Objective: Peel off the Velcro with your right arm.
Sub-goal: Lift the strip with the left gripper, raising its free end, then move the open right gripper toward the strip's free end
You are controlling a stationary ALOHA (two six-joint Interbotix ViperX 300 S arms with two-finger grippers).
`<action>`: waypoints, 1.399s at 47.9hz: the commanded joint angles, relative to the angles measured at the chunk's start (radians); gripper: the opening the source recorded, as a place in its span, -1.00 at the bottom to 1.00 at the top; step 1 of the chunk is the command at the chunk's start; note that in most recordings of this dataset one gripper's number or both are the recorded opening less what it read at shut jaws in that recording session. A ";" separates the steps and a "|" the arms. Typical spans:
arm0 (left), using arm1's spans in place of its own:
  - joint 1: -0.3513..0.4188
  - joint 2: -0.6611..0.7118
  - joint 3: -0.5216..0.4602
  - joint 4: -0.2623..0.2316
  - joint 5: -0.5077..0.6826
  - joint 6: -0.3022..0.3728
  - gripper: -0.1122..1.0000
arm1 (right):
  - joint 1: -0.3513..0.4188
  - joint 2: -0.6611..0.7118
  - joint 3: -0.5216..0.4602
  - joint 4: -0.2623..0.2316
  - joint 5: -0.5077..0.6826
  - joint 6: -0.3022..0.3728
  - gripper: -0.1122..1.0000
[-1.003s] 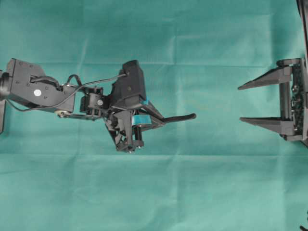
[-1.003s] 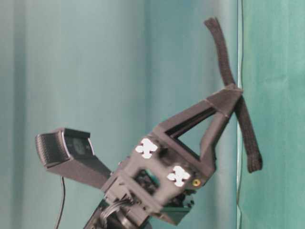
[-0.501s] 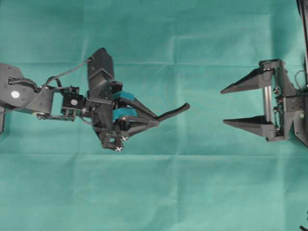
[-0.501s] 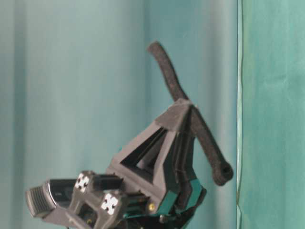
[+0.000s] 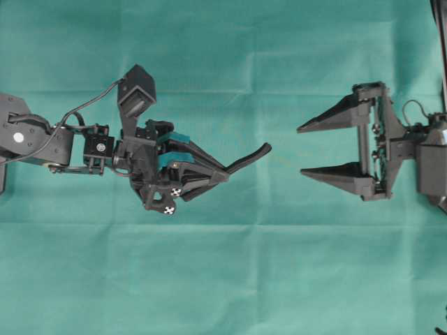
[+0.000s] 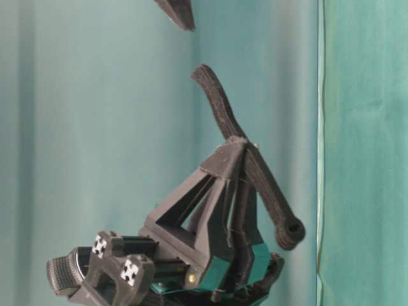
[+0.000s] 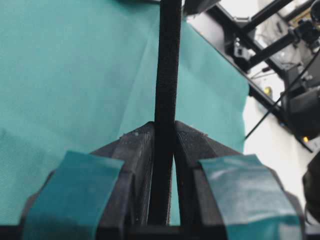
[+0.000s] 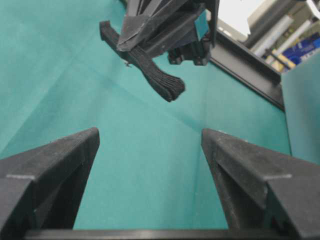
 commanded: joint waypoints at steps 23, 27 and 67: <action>0.021 -0.009 0.003 -0.002 -0.034 -0.060 -0.62 | -0.005 0.069 -0.041 0.005 -0.087 -0.038 -0.25; 0.020 -0.009 0.003 -0.002 -0.034 -0.061 -0.62 | -0.006 0.069 -0.043 0.005 -0.087 -0.038 -0.42; 0.012 -0.009 0.005 -0.002 -0.034 -0.060 -0.62 | -0.031 0.141 -0.086 0.009 -0.127 -0.038 -0.56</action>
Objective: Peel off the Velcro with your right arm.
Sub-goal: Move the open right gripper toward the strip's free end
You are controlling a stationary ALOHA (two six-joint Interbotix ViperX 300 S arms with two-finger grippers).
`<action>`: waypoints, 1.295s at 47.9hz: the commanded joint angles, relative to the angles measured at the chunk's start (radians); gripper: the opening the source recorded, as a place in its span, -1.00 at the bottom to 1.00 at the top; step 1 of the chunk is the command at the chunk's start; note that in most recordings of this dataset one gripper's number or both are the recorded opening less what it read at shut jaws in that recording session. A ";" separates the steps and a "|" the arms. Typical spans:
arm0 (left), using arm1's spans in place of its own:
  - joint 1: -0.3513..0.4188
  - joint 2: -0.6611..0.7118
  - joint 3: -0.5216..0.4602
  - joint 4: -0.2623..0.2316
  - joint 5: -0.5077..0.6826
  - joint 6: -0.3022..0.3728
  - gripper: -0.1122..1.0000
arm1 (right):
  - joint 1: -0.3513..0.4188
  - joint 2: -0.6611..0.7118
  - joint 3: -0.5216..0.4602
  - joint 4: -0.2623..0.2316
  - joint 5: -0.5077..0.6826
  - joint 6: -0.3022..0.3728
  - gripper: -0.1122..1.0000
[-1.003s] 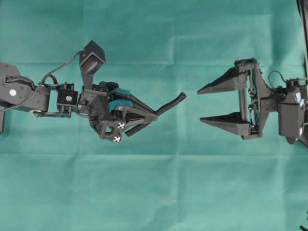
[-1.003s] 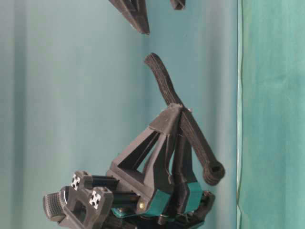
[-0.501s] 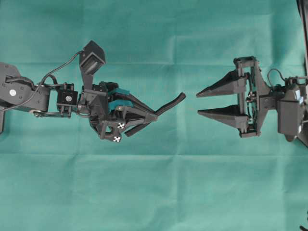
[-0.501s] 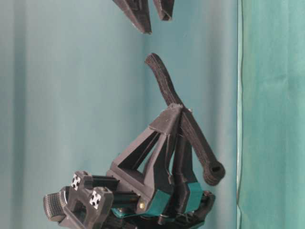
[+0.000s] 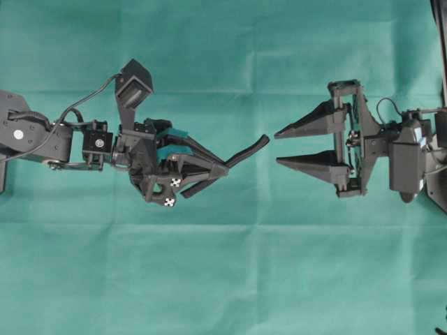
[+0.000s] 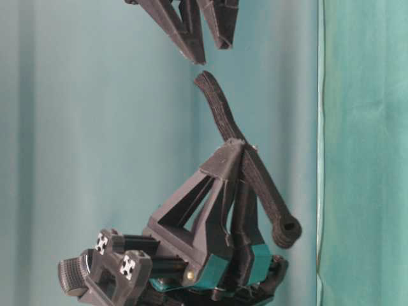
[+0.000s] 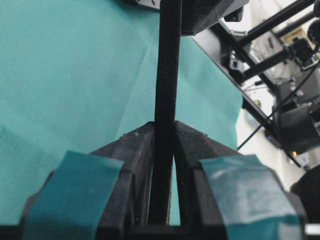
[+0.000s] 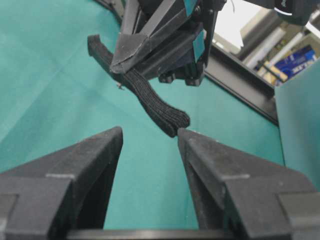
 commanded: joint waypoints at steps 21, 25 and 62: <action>-0.003 -0.009 -0.008 -0.002 -0.012 0.002 -0.62 | -0.011 0.015 -0.031 0.003 -0.015 0.000 -0.56; -0.003 -0.009 -0.008 -0.002 -0.012 0.002 -0.62 | -0.011 0.021 -0.037 0.003 -0.015 0.000 -0.56; 0.008 -0.011 -0.008 -0.002 -0.012 0.002 -0.62 | -0.011 0.044 -0.026 0.002 -0.038 0.002 -0.56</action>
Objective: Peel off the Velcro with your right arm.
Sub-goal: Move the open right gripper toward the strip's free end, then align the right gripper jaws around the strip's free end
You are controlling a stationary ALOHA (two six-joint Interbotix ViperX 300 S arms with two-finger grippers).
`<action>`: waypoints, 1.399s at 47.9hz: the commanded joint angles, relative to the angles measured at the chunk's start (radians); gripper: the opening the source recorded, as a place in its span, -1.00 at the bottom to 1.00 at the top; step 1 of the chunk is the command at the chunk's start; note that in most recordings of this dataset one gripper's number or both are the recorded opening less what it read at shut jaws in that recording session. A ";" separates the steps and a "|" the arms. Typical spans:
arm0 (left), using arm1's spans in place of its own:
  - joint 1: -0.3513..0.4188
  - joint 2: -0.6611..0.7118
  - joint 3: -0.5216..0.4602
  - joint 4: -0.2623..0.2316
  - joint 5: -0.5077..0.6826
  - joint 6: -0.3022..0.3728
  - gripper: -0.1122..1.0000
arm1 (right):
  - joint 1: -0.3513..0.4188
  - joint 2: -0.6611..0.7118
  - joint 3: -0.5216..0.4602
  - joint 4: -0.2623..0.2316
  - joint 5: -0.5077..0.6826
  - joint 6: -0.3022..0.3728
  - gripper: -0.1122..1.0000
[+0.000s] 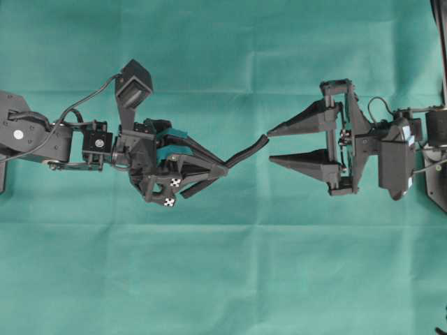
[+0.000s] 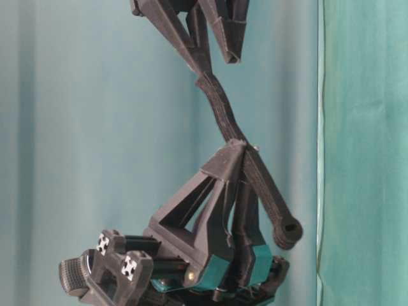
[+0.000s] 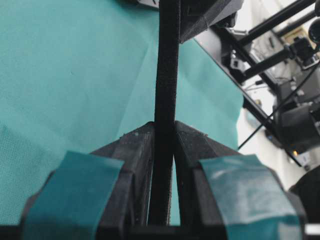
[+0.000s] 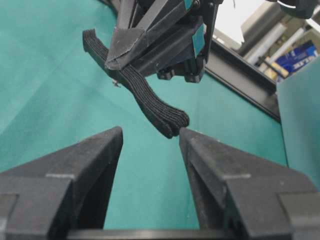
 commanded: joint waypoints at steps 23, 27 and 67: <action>0.006 -0.012 -0.006 -0.002 -0.012 0.002 -0.62 | 0.000 -0.026 0.003 0.003 -0.018 0.002 -0.56; 0.006 -0.012 -0.005 -0.002 -0.012 0.002 -0.62 | -0.003 -0.029 0.005 0.003 -0.018 0.002 -0.56; 0.008 -0.015 -0.003 -0.002 -0.012 0.002 -0.62 | -0.011 -0.003 -0.003 0.003 -0.041 0.003 -0.56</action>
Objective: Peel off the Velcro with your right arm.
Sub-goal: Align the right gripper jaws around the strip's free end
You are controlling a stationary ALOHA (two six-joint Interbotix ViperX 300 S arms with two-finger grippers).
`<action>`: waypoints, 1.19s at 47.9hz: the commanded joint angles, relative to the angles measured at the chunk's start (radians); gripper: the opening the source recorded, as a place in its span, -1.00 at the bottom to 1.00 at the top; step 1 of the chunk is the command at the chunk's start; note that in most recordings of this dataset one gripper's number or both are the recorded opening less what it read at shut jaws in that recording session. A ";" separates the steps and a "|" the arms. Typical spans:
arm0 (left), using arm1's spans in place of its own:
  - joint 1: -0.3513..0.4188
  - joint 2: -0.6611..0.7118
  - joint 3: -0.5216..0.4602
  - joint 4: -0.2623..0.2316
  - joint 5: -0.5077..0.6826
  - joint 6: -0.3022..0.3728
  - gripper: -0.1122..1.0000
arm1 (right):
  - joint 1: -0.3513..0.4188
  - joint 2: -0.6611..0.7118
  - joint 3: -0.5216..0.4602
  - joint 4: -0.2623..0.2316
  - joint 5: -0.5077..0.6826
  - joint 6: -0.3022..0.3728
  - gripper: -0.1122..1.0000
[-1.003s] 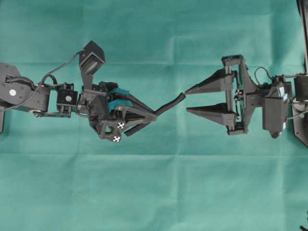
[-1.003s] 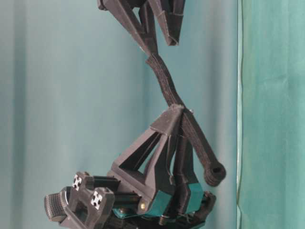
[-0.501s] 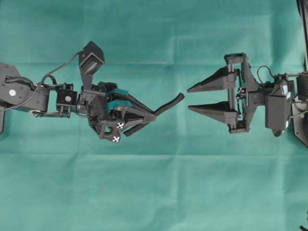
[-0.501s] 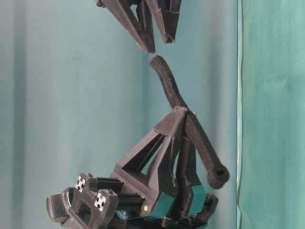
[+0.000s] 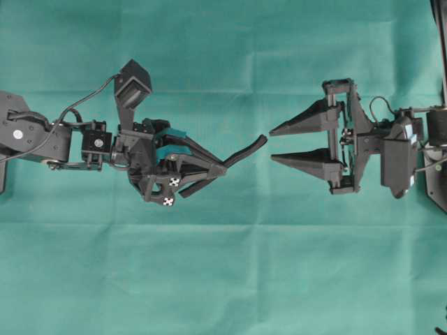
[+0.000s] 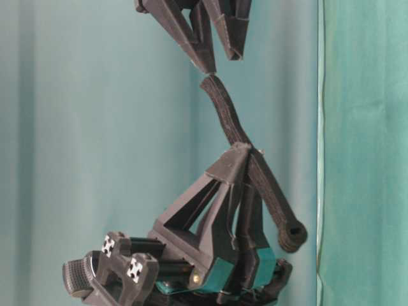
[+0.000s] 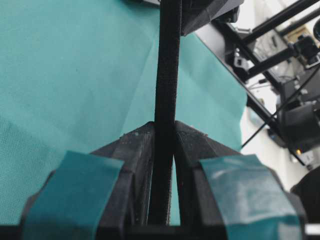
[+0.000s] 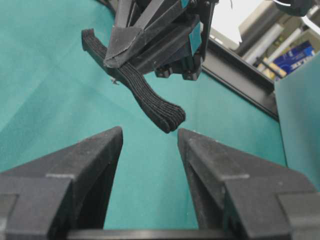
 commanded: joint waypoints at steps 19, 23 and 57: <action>0.008 -0.015 -0.014 0.000 -0.012 0.002 -0.62 | 0.014 -0.006 -0.025 0.003 -0.012 0.002 -0.56; 0.008 -0.015 -0.012 0.000 -0.012 0.002 -0.62 | 0.014 -0.006 -0.025 0.002 -0.012 0.002 -0.56; 0.006 -0.017 -0.009 0.000 -0.012 0.002 -0.62 | 0.014 0.026 -0.043 0.003 -0.011 0.000 -0.57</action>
